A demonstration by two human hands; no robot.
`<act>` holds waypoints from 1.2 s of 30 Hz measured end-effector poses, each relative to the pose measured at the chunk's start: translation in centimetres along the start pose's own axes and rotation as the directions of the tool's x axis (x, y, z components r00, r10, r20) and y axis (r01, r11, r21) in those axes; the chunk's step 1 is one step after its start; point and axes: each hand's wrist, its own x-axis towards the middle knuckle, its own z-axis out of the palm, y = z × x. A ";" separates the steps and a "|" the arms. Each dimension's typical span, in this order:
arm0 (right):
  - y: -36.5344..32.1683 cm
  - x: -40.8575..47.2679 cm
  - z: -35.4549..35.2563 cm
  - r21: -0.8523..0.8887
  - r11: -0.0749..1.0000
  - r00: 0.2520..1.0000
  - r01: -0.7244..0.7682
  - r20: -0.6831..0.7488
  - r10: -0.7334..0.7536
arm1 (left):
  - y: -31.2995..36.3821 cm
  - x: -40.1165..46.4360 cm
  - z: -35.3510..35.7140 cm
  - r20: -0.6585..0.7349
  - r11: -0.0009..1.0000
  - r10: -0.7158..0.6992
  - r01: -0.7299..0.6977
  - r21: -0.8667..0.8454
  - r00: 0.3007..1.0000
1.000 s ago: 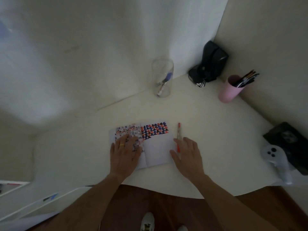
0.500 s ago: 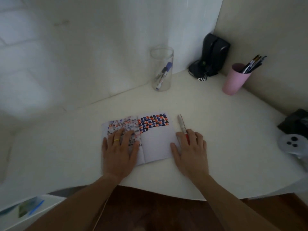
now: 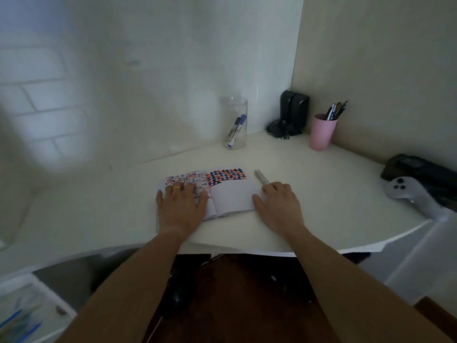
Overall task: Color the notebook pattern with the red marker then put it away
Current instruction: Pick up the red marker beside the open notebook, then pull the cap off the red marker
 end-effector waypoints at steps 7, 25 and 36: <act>-0.7 -0.9 -1.3 0.010 0.999 0.999 -0.031 -0.023 0.031 | 0.6 -1.3 -1.7 -0.069 0.996 0.059 -0.054 0.070 0.996; -1.6 6.3 -1.8 0.555 0.826 0.995 -0.095 0.040 0.087 | -0.1 5.6 -0.4 -0.023 0.672 0.714 -0.694 -0.259 0.700; -3.6 12.8 3.0 0.882 0.220 0.905 -0.416 0.425 0.010 | 0.3 15.2 1.4 -0.100 0.817 0.465 -0.470 -0.333 0.880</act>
